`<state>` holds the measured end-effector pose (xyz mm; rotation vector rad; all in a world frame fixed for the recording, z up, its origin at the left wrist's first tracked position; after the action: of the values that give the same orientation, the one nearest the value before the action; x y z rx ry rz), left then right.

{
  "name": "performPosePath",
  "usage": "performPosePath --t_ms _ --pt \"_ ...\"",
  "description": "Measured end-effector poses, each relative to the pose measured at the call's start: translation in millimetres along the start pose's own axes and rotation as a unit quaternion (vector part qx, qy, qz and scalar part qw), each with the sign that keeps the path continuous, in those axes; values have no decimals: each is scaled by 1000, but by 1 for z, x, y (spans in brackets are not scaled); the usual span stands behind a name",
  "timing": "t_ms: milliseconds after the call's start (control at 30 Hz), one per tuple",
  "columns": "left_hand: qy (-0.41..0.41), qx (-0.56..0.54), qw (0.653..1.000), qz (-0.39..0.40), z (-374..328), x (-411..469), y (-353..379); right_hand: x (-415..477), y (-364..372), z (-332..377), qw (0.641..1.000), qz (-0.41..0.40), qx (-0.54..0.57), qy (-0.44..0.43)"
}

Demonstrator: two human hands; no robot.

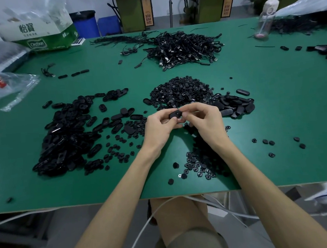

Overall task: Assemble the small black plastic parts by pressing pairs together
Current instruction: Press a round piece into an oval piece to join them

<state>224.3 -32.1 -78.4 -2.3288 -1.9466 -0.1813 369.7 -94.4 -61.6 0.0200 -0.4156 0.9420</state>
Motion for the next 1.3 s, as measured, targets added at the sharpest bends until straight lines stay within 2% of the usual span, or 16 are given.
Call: performPosePath --t_ms 333,767,933,1100,1300 --pt "-2 8 1000 6 3 1 0 -1 0 1 1000 7 -29 2" --pt "-13 -22 1000 -12 -3 -1 -1 -1 1 1 1000 -9 13 21" --pt "-10 -30 999 -21 -1 -1 -2 0 0 -1 1000 -10 -17 -12" --pt "7 18 1000 -6 -2 0 -3 0 0 -1 999 0 -37 -30" --pt "2 -21 999 -24 -6 -1 -6 0 0 -2 1000 -10 -1 2"
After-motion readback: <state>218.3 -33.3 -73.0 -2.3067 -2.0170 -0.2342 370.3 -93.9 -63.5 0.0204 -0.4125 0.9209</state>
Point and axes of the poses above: each hand's wrist, its own x-axis towards the middle knuckle, its own y-axis out of the palm, z = x × y, the point moved 3 cm from there along x, towards the middle knuckle, and after that the axes turned 11 degrees about -z, right-handed, at the moved point
